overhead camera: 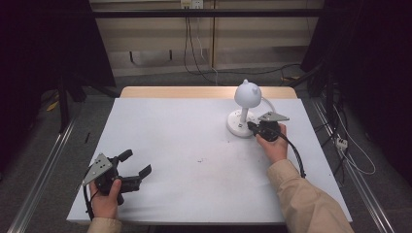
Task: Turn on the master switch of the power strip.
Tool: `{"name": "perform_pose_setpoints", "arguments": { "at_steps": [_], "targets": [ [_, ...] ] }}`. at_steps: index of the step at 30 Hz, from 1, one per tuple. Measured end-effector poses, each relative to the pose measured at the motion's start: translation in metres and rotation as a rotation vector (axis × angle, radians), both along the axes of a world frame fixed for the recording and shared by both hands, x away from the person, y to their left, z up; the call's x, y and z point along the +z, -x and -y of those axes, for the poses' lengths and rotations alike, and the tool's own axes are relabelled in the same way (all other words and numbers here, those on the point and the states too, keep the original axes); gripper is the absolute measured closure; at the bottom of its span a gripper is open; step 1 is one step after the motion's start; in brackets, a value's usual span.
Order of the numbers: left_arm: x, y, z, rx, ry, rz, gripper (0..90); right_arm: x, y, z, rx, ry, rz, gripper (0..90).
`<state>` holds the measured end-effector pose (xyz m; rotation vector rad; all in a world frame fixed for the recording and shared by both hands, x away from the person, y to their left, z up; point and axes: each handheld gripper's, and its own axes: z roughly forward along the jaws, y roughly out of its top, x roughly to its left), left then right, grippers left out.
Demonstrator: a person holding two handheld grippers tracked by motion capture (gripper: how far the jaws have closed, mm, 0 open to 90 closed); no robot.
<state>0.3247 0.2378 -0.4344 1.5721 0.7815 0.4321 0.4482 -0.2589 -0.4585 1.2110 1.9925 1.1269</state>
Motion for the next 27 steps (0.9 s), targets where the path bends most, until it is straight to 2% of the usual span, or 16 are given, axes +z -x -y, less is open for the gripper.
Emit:
{"name": "perform_pose_setpoints", "arguments": {
  "at_steps": [15,27],
  "targets": [
    [-0.0004,-0.0002,0.0005,0.001,-0.003,-0.001,4.3,0.0008,-0.0003,-0.0019,-0.004,0.021,-0.006,90.0],
    [-0.0013,-0.0004,0.0006,0.005,-0.002,-0.004,4.3,-0.0002,-0.0003,-0.0005,-0.009,-0.005,-0.009,90.0]
  ]
}}
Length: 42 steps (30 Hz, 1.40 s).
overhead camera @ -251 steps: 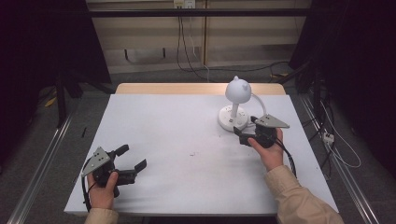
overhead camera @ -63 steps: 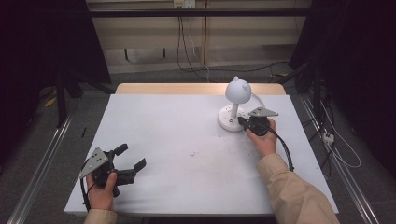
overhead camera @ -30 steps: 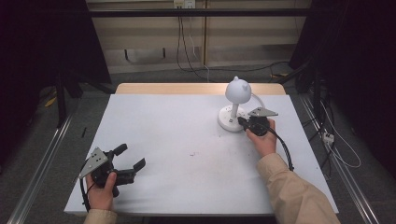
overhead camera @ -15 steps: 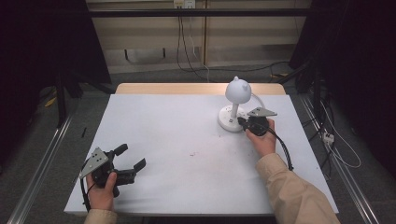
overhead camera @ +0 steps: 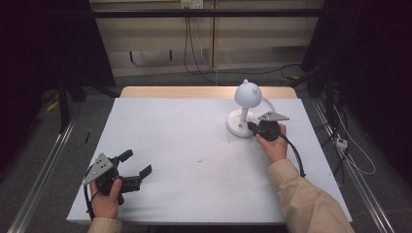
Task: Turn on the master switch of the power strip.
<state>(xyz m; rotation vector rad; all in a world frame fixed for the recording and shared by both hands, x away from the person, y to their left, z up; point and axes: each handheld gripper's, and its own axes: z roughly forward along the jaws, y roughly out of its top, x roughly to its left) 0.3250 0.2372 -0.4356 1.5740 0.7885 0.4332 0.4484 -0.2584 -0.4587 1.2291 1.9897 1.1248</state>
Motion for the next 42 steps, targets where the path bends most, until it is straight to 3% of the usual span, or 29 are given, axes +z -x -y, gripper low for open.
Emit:
{"name": "perform_pose_setpoints", "arguments": {
  "at_steps": [22,26,42],
  "targets": [
    [-0.0006,0.0003,-0.0009,0.001,0.0,-0.001,4.3,0.0001,0.0005,-0.0023,-0.005,0.022,0.003,90.0],
    [-0.0012,0.0005,-0.0015,0.004,0.0,-0.003,4.2,-0.0009,0.0012,-0.0015,-0.023,-0.013,-0.002,90.0],
    [-0.0016,-0.0004,-0.0026,0.007,0.008,-0.004,4.2,0.0023,0.0015,-0.0032,-0.037,-0.012,0.012,90.0]
  ]
}}
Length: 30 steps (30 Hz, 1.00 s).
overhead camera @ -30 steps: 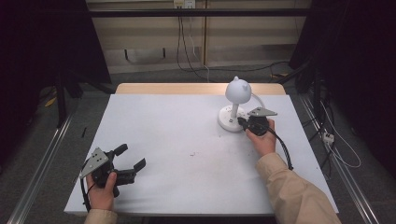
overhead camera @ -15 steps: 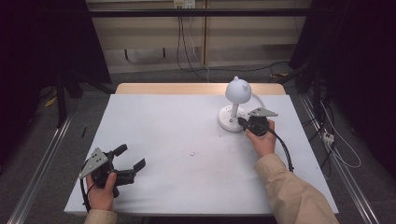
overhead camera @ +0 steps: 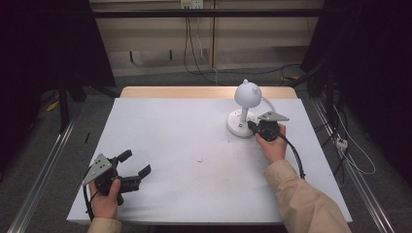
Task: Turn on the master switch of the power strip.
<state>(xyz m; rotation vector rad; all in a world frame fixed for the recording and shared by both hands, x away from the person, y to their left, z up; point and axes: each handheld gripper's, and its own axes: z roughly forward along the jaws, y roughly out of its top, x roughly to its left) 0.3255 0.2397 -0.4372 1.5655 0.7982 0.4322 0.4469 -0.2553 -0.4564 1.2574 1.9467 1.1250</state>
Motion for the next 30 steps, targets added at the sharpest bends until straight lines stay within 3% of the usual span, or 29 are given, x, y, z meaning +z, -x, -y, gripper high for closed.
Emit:
{"name": "perform_pose_setpoints", "arguments": {
  "at_steps": [8,9,16,23,30],
  "targets": [
    [0.0,0.0,0.0,0.001,0.002,0.0,4.2,0.002,0.003,-0.002,0.021,0.012,0.009,88.8],
    [0.0,0.0,0.0,0.001,0.002,0.0,4.2,0.003,0.004,-0.003,0.018,0.004,0.011,83.1],
    [0.0,-0.001,0.0,-0.001,0.004,0.001,4.1,0.009,0.007,-0.001,0.011,-0.055,0.002,71.8],
    [0.0,0.0,0.0,-0.001,0.002,-0.003,4.1,0.013,0.013,-0.003,0.041,-0.054,-0.013,59.2],
    [0.0,0.001,-0.002,0.001,0.002,-0.003,4.1,0.011,0.021,-0.003,0.037,-0.124,-0.027,40.6]
  ]
}}
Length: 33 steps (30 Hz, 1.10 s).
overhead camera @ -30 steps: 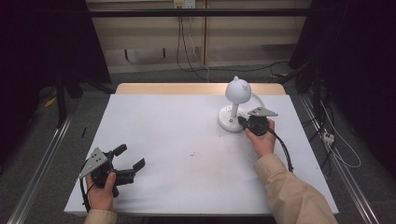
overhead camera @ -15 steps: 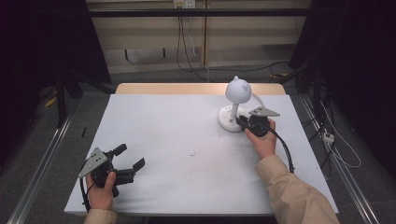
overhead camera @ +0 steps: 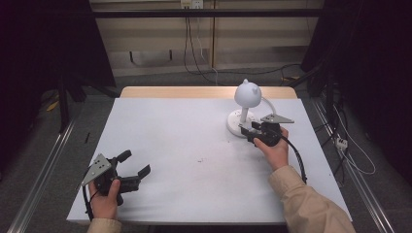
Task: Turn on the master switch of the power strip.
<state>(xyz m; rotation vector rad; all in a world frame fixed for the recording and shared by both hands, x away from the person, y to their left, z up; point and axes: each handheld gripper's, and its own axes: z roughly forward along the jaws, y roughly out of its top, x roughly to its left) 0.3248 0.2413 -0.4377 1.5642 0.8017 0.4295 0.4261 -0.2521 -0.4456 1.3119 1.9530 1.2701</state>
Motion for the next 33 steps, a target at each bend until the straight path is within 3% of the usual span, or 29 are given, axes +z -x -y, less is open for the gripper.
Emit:
{"name": "perform_pose_setpoints", "arguments": {
  "at_steps": [8,21,33],
  "targets": [
    [0.0,0.0,0.001,-0.003,-0.008,-0.001,4.1,-0.002,0.015,0.011,-0.005,-0.018,-0.017,31.1],
    [-0.002,-0.001,0.002,-0.009,-0.019,-0.009,4.1,-0.003,0.038,0.016,0.041,-0.022,-0.025,20.0],
    [-0.002,-0.001,0.003,-0.008,-0.019,-0.009,4.1,-0.003,0.061,0.022,0.065,-0.005,-0.017,17.6]
  ]
}}
